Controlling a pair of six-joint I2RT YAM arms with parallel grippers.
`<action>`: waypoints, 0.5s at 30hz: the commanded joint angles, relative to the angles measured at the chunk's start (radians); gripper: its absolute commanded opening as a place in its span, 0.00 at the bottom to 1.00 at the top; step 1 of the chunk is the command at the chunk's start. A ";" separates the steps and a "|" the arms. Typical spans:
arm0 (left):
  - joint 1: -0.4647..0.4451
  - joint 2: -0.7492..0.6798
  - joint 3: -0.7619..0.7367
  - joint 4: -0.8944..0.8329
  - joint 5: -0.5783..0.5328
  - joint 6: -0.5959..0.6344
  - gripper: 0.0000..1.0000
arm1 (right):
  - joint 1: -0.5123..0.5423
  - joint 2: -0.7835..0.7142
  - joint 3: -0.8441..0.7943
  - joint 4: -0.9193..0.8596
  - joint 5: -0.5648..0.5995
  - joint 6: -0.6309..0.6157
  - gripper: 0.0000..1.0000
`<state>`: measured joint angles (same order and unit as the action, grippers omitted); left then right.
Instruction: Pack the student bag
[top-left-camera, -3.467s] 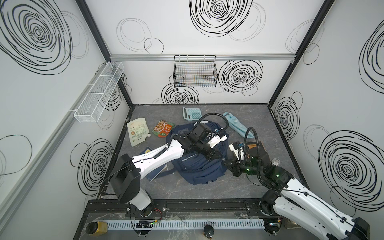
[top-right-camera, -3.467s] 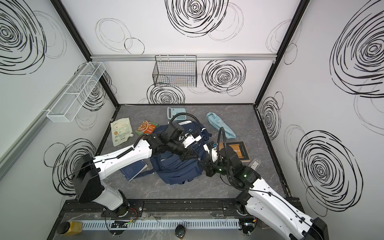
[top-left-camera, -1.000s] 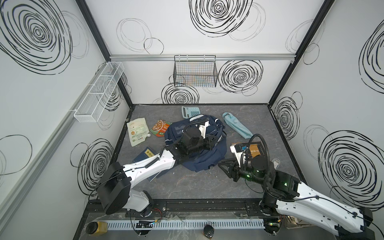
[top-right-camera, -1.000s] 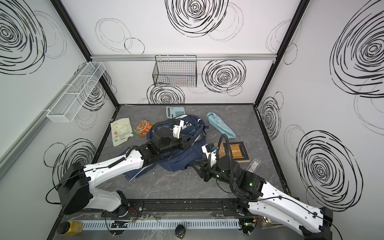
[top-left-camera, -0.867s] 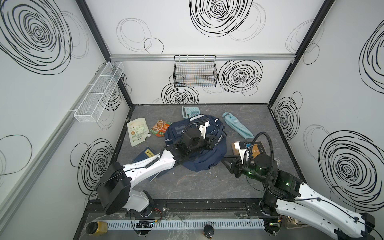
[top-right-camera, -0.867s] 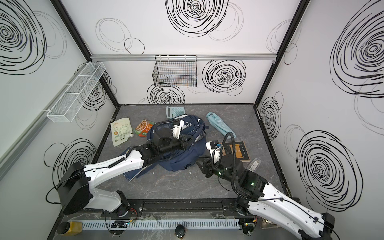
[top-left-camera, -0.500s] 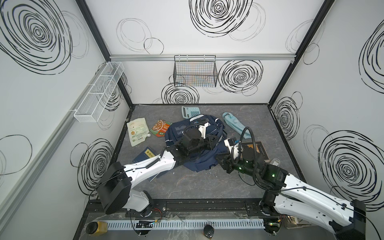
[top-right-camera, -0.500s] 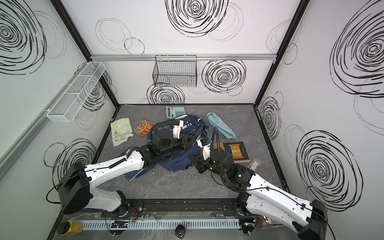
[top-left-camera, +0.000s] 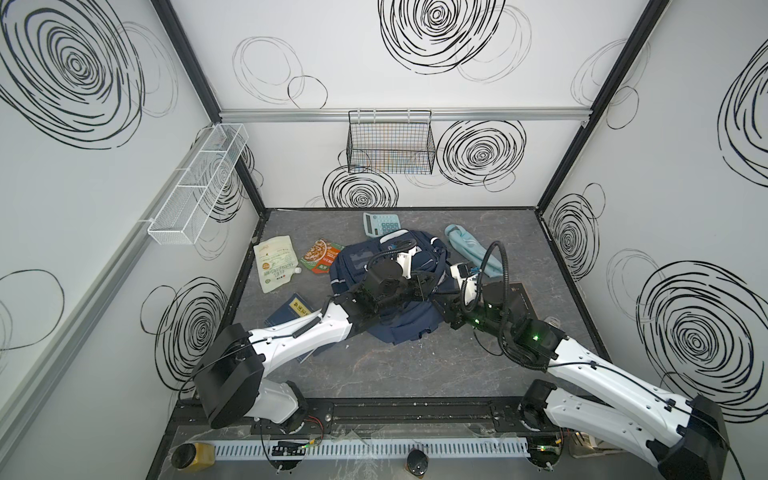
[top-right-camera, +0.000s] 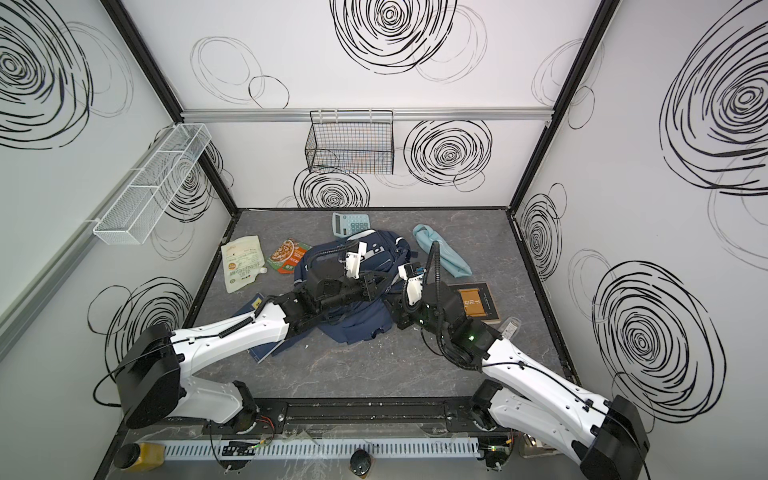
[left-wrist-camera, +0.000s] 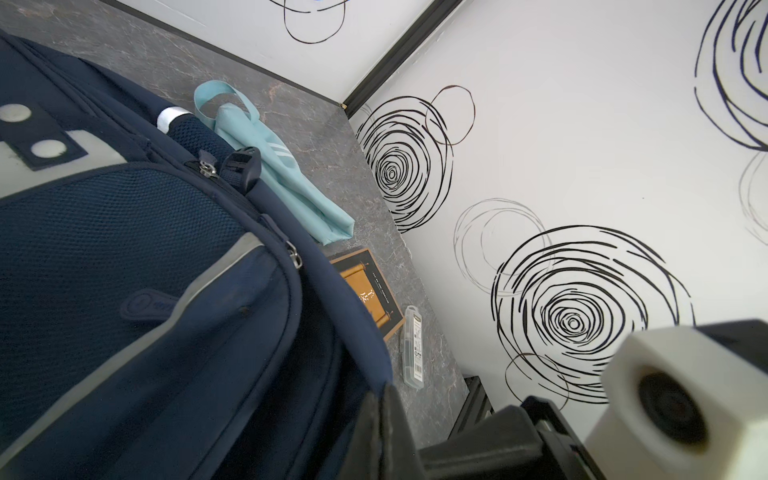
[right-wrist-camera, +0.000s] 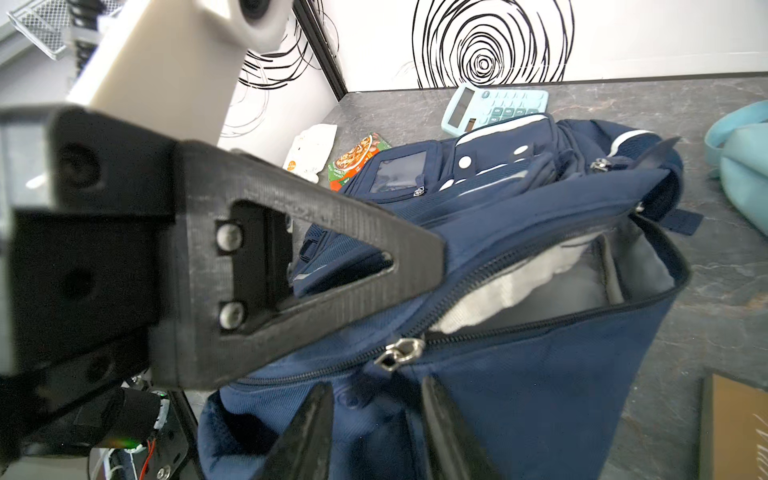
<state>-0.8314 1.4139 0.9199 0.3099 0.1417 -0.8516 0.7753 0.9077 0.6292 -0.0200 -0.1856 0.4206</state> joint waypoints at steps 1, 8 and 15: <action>-0.011 -0.009 0.037 0.195 0.024 -0.021 0.00 | -0.005 0.021 -0.013 0.065 -0.055 -0.008 0.44; -0.020 0.014 0.048 0.221 0.044 -0.045 0.00 | -0.009 0.064 -0.036 0.124 -0.117 -0.006 0.47; -0.020 0.013 0.051 0.226 0.046 -0.046 0.00 | -0.033 0.049 -0.082 0.154 -0.134 -0.003 0.39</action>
<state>-0.8391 1.4437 0.9199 0.3176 0.1589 -0.8799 0.7502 0.9638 0.5709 0.1066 -0.2920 0.4179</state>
